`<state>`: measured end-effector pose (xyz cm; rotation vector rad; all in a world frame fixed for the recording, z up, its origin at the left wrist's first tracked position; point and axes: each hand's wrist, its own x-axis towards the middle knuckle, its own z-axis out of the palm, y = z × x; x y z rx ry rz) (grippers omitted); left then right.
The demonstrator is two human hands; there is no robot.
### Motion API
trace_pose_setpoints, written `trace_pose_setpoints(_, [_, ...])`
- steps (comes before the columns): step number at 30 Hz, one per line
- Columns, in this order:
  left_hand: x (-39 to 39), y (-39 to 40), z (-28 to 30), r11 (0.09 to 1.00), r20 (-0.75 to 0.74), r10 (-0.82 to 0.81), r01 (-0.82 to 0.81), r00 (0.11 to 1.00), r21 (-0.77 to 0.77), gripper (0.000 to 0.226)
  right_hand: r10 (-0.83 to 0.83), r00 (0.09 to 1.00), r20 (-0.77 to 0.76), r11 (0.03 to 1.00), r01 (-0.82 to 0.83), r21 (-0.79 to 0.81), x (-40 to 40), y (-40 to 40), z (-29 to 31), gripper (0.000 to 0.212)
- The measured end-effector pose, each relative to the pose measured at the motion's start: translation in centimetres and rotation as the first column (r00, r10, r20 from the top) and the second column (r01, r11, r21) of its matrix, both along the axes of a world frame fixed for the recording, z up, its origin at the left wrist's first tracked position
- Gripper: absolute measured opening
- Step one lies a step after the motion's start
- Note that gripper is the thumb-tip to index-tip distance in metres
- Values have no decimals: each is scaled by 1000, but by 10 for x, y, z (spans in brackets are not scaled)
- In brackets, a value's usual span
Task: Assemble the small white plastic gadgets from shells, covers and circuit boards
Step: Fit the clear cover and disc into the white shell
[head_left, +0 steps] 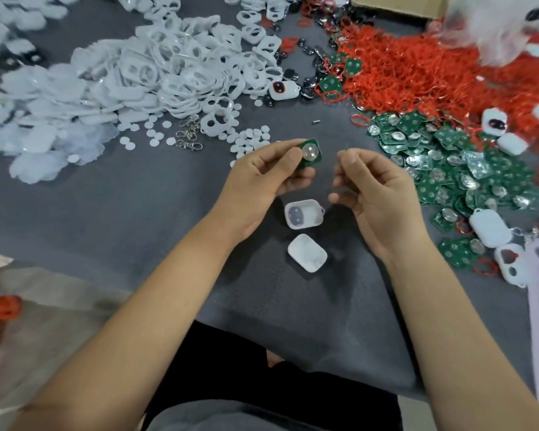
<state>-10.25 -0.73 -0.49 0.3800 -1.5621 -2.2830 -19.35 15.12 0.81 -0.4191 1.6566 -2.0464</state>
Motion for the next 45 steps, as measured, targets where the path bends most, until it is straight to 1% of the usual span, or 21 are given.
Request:
trace_pose_setpoints(1, [-1,0,0,1000,-5,-10,10,1000,8,23,-48,992,-120,993,60,97,-5,7,-1,7])
trace_pose_setpoints(3, [-1,1,0,1000,-8,-31,31,999,-4,25,-78,914,-398,936,205,285,-16,18,-6,11])
trace_pose_setpoints(4, [-1,1,0,999,-8,-37,37,999,-19,26,-88,872,-482,905,273,328,-21,21,-8,10])
trace_pose_setpoints(6, [-1,1,1,998,-6,-36,36,999,-55,27,-138,825,-548,862,372,344,-24,23,-10,15])
trace_pose_setpoints(8, [-1,1,1,996,0,-24,24,1000,-89,26,-152,798,-584,842,414,346,-22,20,-10,22])
trace_pose_setpoints(10, [1,2,1,991,15,-9,11,1000,-134,24,-104,765,-636,862,388,327,-14,16,-9,16])
trace_pose_setpoints(13, [2,6,1,976,35,22,-14,999,-218,15,-6,769,-639,926,245,286,-3,11,-9,18])
trace_pose_setpoints(15, [2,6,1,961,35,60,-48,998,-272,12,74,761,-645,940,163,300,0,12,-9,35])
trace_pose_setpoints(17, [3,6,1,946,30,91,-77,995,-314,11,134,697,-704,930,157,332,-1,14,-9,46])
trace_pose_setpoints(20, [4,6,1,948,34,84,-69,996,-312,10,138,610,-780,921,211,329,-2,16,-9,35])
trace_pose_setpoints(24, [3,4,-1,964,45,60,-46,997,-262,10,123,629,-768,930,198,311,0,15,-9,39])
trace_pose_setpoints(28, [6,3,-2,949,47,27,-11,999,-315,7,151,615,-774,923,193,333,2,16,-8,32])
trace_pose_setpoints(31, [7,5,1,927,60,66,-39,996,-374,11,143,677,-722,920,178,350,1,17,-7,25])
trace_pose_setpoints(32, [9,3,1,893,65,126,-84,990,-442,14,130,704,-699,922,173,346,1,18,-7,24])
trace_pose_setpoints(34, [15,-5,2,756,51,271,-181,961,-629,18,105,747,-657,929,162,332,0,19,-6,24])
trace_pose_setpoints(35, [21,-10,2,688,40,303,-189,952,-701,19,111,763,-637,930,146,337,0,21,-5,24])
trace_pose_setpoints(37, [34,-19,2,601,66,262,-109,963,-792,21,172,793,-585,921,81,381,-4,24,-4,24])
trace_pose_setpoints(39, [43,-22,3,512,131,150,37,980,-858,25,258,813,-521,898,-3,440,-9,27,-4,24])
trace_pose_setpoints(42, [42,-19,6,280,218,42,198,975,-939,38,374,774,-511,861,-85,502,-12,31,-6,24])
trace_pose_setpoints(43, [42,-19,7,233,251,31,237,968,-943,42,404,758,-513,847,-97,523,-11,31,-6,24])
trace_pose_setpoints(45, [42,-21,9,223,304,5,295,953,-929,49,435,735,-520,827,-97,554,-11,31,-5,25])
